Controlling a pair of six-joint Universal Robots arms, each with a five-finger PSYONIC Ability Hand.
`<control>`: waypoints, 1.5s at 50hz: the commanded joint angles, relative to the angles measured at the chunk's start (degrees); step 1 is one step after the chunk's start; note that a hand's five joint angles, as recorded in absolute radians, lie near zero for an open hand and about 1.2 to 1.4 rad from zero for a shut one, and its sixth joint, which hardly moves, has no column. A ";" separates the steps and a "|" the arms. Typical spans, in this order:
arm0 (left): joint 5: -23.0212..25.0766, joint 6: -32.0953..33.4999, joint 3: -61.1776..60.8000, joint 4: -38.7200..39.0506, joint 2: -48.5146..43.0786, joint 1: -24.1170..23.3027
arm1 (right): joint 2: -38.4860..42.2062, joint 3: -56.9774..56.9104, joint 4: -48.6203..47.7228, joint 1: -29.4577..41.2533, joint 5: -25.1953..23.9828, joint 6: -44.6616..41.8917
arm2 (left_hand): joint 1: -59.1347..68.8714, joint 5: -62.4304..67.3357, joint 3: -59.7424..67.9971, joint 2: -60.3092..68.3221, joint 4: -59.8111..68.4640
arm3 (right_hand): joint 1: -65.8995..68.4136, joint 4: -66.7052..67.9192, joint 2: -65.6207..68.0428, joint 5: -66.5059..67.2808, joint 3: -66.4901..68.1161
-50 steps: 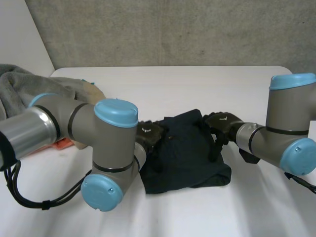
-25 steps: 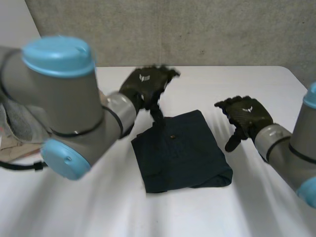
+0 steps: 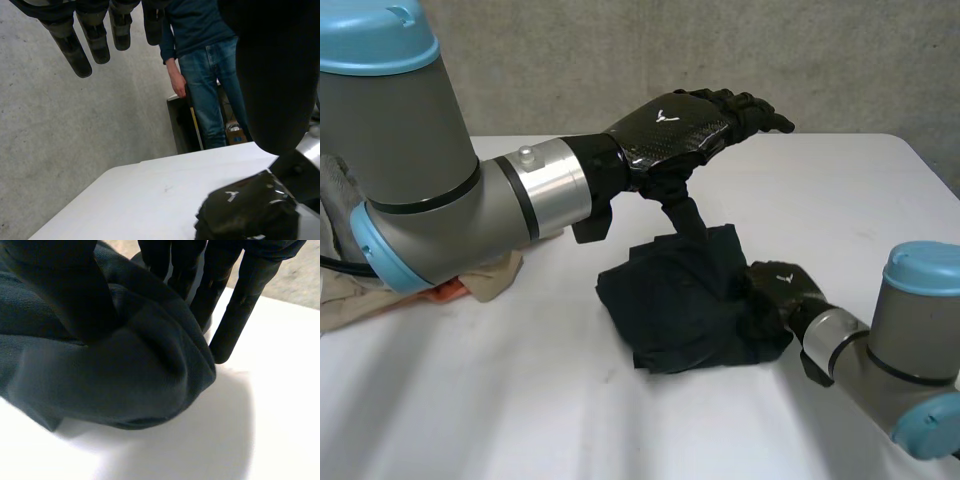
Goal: Fold the laundry.
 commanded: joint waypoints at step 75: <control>-42.07 28.32 -0.39 4.26 -2.60 21.97 | -18.99 0.60 -6.46 -17.94 -11.37 -28.19 | 0.34 -2.39 -1.72 -0.26 -1.24 | -46.88 -56.86 -55.09 -50.75 -53.32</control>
